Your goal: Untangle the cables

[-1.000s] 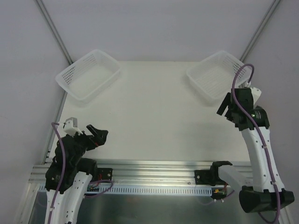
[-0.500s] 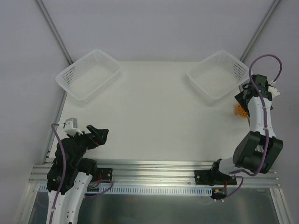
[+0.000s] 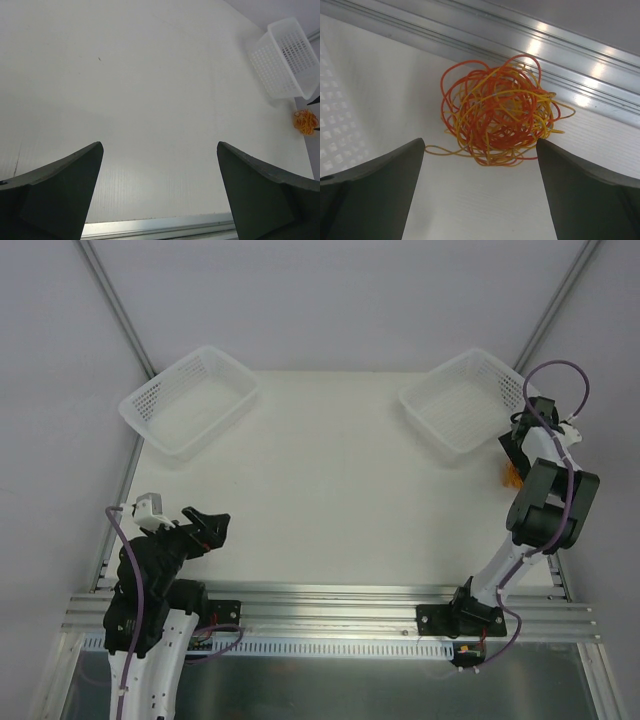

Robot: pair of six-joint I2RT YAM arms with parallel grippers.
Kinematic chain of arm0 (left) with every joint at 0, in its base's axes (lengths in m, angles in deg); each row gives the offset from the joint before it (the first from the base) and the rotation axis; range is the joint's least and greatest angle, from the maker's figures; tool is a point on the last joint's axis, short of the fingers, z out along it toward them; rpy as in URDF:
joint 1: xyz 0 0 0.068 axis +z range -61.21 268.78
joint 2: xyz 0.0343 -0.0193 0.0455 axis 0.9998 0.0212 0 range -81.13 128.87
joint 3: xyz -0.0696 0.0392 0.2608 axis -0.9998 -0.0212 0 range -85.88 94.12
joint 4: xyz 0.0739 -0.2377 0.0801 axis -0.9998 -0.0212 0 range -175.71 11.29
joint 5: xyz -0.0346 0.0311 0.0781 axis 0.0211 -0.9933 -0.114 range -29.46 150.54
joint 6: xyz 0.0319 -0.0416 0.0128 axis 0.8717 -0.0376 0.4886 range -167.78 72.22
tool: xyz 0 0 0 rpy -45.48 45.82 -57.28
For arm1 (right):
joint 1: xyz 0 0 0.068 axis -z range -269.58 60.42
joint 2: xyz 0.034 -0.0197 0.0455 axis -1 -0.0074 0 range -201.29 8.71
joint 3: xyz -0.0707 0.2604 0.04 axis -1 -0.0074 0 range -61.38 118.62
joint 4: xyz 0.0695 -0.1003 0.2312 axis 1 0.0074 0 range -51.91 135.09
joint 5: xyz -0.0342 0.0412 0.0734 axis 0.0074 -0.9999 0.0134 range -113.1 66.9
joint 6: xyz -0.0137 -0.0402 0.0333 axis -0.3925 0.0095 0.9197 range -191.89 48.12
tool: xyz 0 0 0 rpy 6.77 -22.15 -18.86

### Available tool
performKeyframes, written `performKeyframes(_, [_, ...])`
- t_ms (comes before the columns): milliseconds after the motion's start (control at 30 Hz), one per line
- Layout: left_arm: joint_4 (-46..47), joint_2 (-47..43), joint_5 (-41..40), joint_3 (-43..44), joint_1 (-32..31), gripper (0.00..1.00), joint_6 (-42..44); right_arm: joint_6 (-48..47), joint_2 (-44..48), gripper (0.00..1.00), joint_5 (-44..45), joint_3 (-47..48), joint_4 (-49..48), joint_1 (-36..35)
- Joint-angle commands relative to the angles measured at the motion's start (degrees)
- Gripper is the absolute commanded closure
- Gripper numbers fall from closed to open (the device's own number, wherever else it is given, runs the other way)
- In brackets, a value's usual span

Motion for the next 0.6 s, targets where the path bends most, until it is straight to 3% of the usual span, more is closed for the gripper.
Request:
performKeyframes(0, [2.3, -0.01, 2.04, -0.25, 1.47, 0.01, 1.56, 2.76, -3.26, 0.01, -0.28, 1.72, -2.86, 0.44])
performKeyframes(100, [2.47, -0.18, 2.3, -0.34, 2.62, 0.01, 1.64, 2.59, -4.85, 0.06, -0.72, 0.32, -4.7, 0.44])
performKeyframes(200, [2.65, -0.09, 2.74, -0.43, 3.15, 0.01, 1.73, 2.59, -4.76, 0.28, -1.25, -1.88, -6.29, 0.44])
performKeyframes(233, [2.65, -0.09, 2.83, -0.52, 3.23, 0.01, 1.73, 2.32, -4.5, 0.43, -1.16, -2.23, -6.29, 0.44])
performKeyframes(300, [2.74, -0.18, 2.83, -0.52, 3.32, 0.01, 1.82, 2.06, -3.45, 0.63, -0.98, -3.37, -5.94, 0.44])
performKeyframes(400, [2.83, -0.53, 2.92, -0.52, 3.41, 0.01, 1.82, 1.71, -1.17, 0.83, 0.07, -5.83, -4.98, 0.36])
performKeyframes(533, [3.18, -0.8, 2.75, -0.87, 3.41, 0.01, 1.91, 1.0, 4.54, 0.99, 0.51, -9.96, -2.17, -0.26])
performKeyframes(567, [3.35, -1.06, 2.57, -0.96, 3.41, 0.02, 1.91, 0.83, 7.6, 0.99, 0.34, -10.84, -0.33, -0.78])
